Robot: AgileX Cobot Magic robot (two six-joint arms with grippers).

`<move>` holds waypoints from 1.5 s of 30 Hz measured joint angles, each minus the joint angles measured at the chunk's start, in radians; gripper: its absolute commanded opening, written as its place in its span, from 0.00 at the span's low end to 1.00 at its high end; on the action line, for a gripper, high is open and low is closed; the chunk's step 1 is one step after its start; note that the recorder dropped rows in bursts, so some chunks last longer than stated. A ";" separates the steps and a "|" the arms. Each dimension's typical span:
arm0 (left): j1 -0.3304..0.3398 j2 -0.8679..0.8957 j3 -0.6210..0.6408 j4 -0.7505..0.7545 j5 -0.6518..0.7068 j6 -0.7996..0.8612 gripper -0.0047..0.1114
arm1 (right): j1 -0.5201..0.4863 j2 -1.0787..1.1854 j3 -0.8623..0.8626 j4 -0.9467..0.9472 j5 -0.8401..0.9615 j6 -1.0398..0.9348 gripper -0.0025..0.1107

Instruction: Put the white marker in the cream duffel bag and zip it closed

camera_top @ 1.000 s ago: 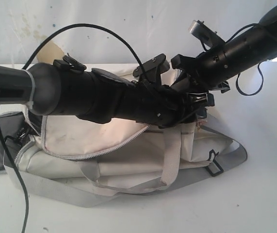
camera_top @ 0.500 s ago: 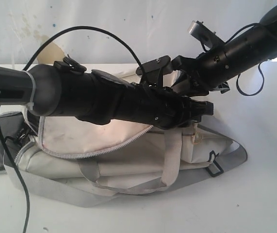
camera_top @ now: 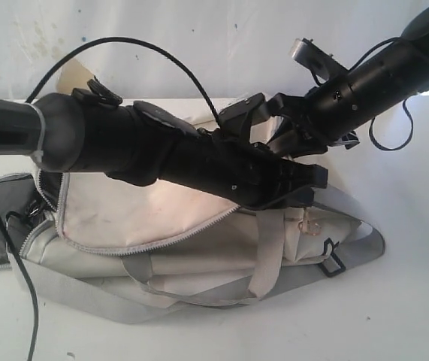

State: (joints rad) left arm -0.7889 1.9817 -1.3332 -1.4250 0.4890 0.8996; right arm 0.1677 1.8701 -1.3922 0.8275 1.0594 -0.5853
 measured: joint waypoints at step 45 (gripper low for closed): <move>0.291 -0.226 -0.009 1.094 0.670 -0.649 0.04 | 0.006 0.000 0.006 -0.109 -0.093 0.127 0.02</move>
State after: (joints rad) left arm -0.4976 1.7558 -1.3420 -0.3307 1.1592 0.2504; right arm 0.1736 1.8701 -1.3858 0.7183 0.9664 -0.4580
